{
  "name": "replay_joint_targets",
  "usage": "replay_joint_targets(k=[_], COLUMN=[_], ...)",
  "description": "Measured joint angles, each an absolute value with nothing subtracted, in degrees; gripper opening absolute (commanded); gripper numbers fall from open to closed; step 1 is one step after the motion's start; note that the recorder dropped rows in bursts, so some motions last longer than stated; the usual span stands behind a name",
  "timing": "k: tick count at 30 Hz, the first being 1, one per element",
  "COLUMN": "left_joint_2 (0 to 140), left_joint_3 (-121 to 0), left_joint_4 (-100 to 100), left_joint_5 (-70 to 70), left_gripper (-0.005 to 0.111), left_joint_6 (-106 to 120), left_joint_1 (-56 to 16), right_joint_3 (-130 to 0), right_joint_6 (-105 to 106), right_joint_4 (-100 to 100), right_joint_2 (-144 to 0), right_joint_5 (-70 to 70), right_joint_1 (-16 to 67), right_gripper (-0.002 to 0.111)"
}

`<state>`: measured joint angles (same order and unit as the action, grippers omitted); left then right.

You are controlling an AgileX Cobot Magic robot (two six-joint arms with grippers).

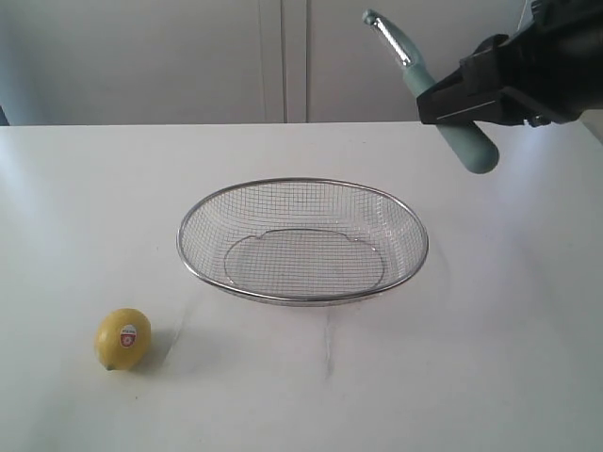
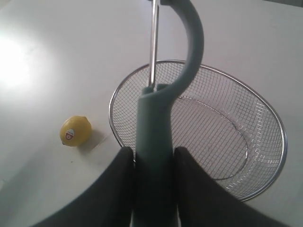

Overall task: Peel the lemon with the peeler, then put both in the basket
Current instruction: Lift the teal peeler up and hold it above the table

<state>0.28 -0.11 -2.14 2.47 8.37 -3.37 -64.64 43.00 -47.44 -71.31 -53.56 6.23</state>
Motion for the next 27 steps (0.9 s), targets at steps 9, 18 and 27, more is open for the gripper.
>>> replay_joint_targets(k=[9, 18, 27], left_joint_2=[0.3, 0.3, 0.2], left_joint_3=[-0.1, -0.1, -0.1], left_joint_4=[-2.1, -2.1, -2.1], left_joint_5=[-8.2, -9.1, -24.8], left_gripper=[0.000, 0.000, 0.000], left_joint_6=[9.3, 9.5, -8.1], left_joint_1=[-3.4, -3.4, -3.4], right_joint_3=[-64.6, -64.6, -64.6], right_joint_6=[43.0, 43.0, 34.7], right_joint_4=[-47.4, -47.4, -41.4], right_joint_2=[-71.3, -71.3, -71.3], right_joint_5=[-53.6, -53.1, -51.1], right_joint_1=[6.2, 6.2, 6.3], right_gripper=[0.000, 0.000, 0.000])
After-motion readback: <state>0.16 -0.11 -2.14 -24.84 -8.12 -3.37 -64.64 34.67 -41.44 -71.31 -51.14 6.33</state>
